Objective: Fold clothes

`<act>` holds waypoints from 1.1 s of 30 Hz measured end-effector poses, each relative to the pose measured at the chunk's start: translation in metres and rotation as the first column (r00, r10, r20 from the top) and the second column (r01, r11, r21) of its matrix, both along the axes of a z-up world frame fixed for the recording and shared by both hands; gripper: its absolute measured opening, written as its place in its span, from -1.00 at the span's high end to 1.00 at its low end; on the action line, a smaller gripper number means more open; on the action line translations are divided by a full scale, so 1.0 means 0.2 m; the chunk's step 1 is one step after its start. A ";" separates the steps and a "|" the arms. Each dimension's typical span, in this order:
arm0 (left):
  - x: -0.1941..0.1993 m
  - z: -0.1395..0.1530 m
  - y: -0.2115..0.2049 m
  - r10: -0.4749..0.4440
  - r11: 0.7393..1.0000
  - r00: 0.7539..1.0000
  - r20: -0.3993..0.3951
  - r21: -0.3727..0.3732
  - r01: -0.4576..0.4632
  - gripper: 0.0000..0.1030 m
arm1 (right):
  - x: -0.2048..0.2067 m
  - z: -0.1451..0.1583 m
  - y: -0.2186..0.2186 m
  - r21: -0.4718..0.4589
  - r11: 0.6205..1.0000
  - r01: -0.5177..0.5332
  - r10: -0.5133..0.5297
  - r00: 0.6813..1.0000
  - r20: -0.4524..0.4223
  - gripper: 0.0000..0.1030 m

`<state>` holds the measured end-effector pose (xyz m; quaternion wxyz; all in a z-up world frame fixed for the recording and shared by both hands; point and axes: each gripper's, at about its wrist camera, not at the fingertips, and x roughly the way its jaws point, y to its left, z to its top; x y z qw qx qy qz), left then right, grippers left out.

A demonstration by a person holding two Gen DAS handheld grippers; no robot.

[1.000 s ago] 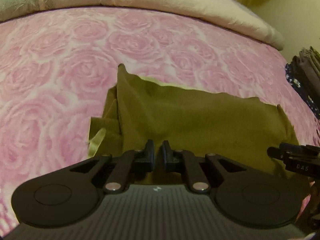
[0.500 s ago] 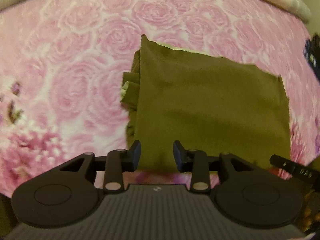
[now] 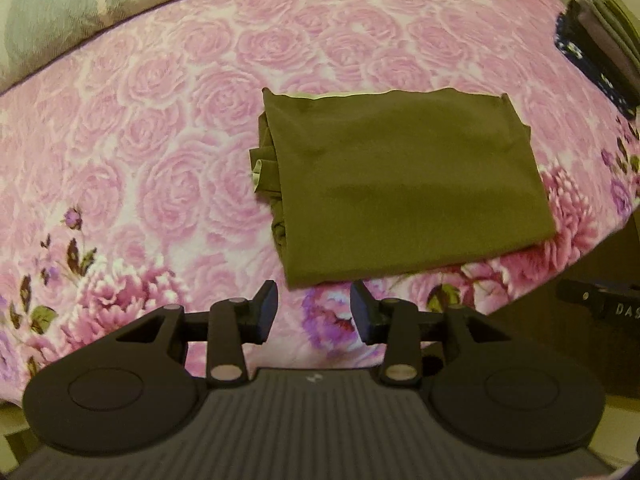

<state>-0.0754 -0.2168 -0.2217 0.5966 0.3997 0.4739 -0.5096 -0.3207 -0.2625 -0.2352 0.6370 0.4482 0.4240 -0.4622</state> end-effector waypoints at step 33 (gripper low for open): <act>0.05 -0.14 -0.09 0.168 0.969 0.968 -0.188 -0.148 -0.197 0.47 | -0.45 -0.19 -0.36 -0.074 0.988 0.132 -0.112 0.966 0.232 -0.08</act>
